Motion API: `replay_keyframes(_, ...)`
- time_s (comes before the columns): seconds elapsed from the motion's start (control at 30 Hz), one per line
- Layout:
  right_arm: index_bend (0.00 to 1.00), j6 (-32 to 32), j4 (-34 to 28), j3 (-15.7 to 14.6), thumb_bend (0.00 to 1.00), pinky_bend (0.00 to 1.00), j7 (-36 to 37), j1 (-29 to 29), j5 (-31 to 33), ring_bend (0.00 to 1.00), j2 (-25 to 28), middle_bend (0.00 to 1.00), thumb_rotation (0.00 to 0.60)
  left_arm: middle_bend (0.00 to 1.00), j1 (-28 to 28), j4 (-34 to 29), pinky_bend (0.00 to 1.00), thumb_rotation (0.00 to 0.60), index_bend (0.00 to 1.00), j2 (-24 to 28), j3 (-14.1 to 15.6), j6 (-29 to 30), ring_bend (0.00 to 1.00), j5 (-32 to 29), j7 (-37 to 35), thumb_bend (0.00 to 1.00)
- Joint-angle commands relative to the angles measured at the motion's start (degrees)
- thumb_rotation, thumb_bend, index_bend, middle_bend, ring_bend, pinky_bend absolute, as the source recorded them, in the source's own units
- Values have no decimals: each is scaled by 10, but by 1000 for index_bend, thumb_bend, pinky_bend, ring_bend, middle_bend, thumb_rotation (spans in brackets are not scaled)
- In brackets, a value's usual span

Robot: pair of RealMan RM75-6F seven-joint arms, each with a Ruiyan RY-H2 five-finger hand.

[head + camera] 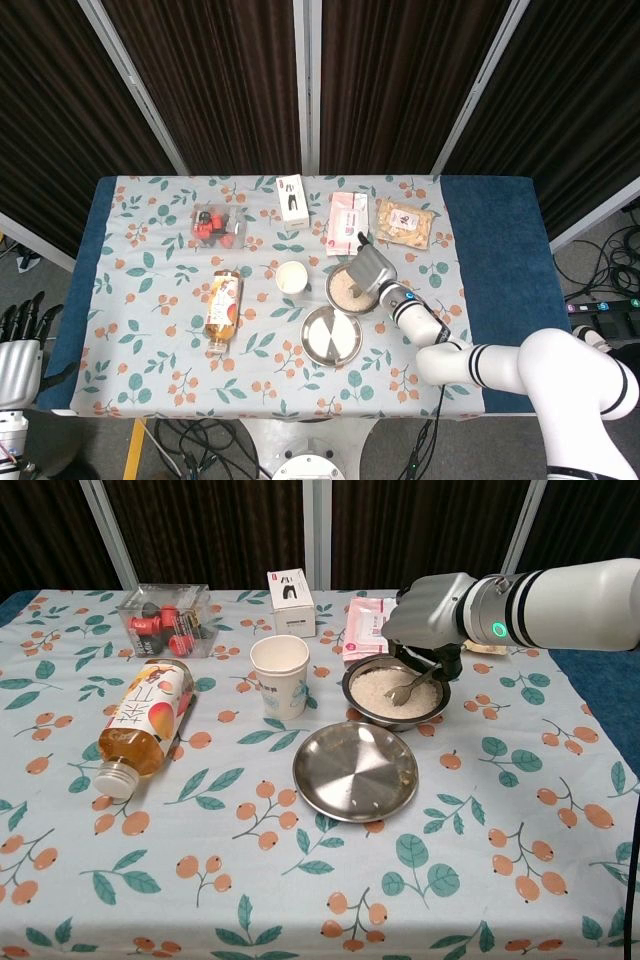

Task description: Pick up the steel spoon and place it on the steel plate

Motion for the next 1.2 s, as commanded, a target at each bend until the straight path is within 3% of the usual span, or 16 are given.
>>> replay_keyframes(0.03,597,10,-6,9,327,48,43,-19,-23,250,13,593,600,118,0,1,34,600,214,0,0,1,59,1,-1,59)
replay_keyframes(0.3,598,28,-16,20,327,45,138,-68,-79,250,43,593,600,118,0,-1,34,600,215,0,0,4,59,4,2,60)
replay_keyframes(0.7,598,51,15,46,327,33,291,-145,-191,261,36,593,600,118,3,-11,34,600,215,5,0,10,59,6,10,60)
replay_keyframes(0.93,598,42,-4,71,327,32,312,-143,-221,261,61,594,600,118,3,-14,34,600,214,7,-2,10,59,5,11,59)
replay_keyframes(1.2,598,10,-24,106,327,27,280,-102,-205,261,67,593,600,118,3,-15,34,600,214,9,-2,10,59,5,12,60)
